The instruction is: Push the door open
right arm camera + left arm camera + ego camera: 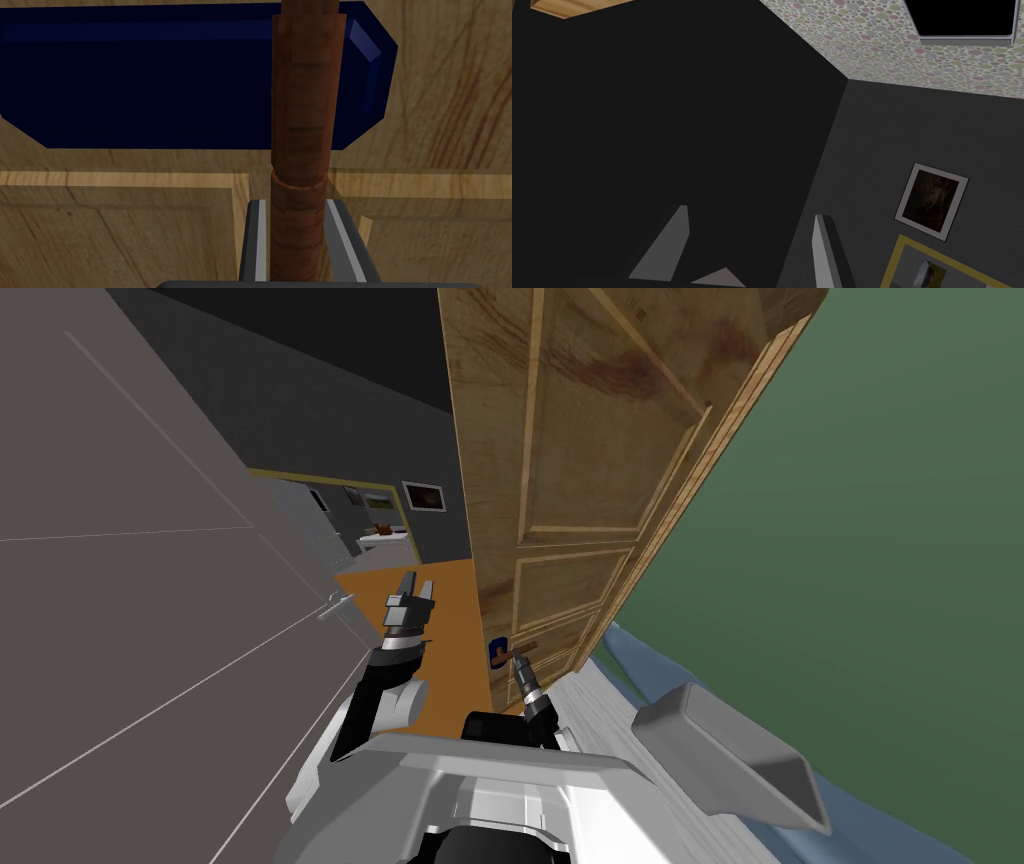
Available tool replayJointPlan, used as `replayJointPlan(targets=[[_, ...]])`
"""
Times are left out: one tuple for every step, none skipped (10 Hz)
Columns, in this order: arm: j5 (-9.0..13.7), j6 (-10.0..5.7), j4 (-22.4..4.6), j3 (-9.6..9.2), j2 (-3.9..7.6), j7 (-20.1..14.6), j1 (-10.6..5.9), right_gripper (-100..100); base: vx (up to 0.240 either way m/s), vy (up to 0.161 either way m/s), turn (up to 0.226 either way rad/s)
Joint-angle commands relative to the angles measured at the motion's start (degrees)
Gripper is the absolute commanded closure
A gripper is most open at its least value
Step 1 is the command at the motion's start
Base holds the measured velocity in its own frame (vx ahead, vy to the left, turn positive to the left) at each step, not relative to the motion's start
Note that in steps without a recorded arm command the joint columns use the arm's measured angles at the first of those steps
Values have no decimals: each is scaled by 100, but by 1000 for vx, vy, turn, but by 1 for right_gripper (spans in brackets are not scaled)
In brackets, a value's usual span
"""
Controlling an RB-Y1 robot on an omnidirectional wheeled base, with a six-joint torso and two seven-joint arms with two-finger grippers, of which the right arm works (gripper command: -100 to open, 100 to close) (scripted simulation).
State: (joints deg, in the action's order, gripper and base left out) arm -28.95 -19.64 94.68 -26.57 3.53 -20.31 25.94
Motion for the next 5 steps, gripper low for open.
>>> replayJointPlan(targets=[[43,26,-5,108,19,15,-74,100,141,137,-44],[81,42,-30,187,28,37,-116,100,130,126,-69],[103,50,-45,232,30,49,-139,100,126,115,-60],[147,68,-74,323,32,74,-188,100,146,158,-78],[171,78,-90,372,30,88,-214,100,139,165,-84]])
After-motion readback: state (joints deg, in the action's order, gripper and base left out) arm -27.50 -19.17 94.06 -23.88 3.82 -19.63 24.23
